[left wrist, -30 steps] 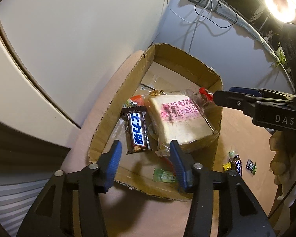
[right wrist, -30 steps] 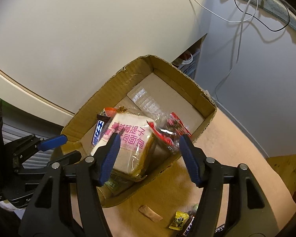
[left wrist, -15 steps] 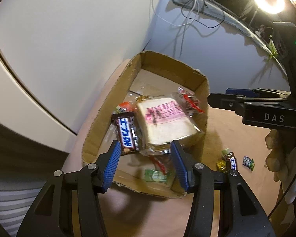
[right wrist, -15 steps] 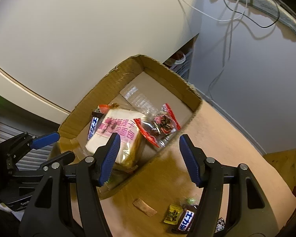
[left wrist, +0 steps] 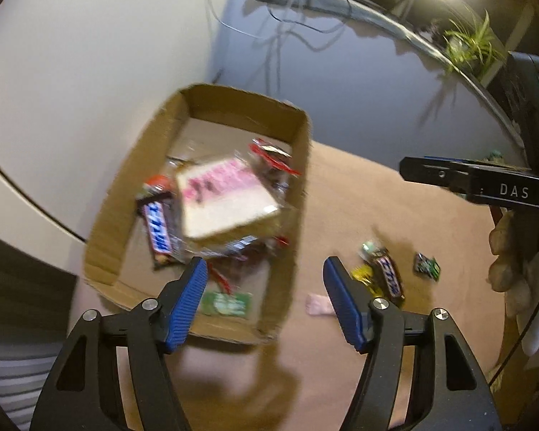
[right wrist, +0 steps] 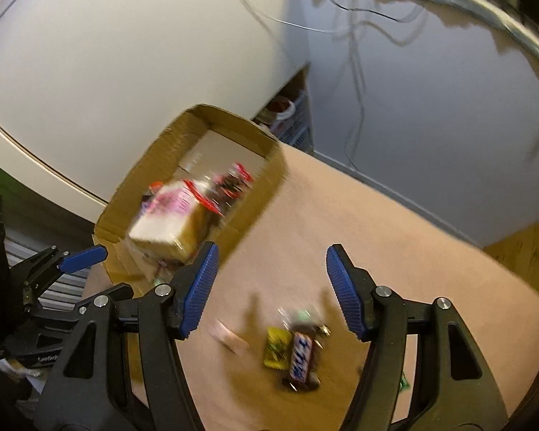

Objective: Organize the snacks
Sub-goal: 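Move left tool to another chocolate bar while right tool approaches the green square candy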

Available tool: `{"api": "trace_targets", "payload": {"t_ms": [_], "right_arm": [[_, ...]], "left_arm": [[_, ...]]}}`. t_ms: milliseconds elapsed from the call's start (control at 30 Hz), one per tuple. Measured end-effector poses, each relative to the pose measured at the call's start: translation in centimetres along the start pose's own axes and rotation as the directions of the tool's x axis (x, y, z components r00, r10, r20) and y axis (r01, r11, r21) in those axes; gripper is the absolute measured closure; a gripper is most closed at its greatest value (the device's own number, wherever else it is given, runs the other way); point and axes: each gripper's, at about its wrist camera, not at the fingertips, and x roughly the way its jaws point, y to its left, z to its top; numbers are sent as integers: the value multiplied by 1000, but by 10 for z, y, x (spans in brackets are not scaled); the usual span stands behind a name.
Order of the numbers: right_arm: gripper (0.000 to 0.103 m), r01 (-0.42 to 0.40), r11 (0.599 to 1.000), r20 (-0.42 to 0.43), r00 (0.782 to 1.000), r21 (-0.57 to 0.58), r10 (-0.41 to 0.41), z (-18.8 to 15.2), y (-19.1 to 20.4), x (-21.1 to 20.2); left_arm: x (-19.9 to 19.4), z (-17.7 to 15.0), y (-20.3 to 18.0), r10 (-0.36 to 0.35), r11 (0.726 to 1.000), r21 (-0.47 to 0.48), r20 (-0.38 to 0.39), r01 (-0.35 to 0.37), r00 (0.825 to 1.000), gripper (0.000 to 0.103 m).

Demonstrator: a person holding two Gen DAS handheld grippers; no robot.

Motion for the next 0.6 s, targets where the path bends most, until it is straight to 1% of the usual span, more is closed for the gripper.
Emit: {"api": "trace_targets", "payload": {"t_ms": [133,367,467,567,600], "right_arm": [[38,40,997,-45,998,62,-37,-24,-35,-7],[38,89,981,-72,994,171,-77,-67,-91,-20],[38,102,979,-93,992,174,-87,-81,-105,-19],[38,107,982,-117,989,156,-89,-91,-110,-13],[38,107,983,-123,988,147,-89,-94,-111,-11]], "left_arm": [[8,-6,-17,-19,1000,11,-34,20,999,36],[25,-21,-49,-62,996,51,-94,67,994,37],[33,-28,-62,-74,993,82,-122,85,990,38],[41,-35,-73,-96,991,83,-153,110,983,40],[44,-36,-76,-103,990,82,-163,118,981,43]]}}
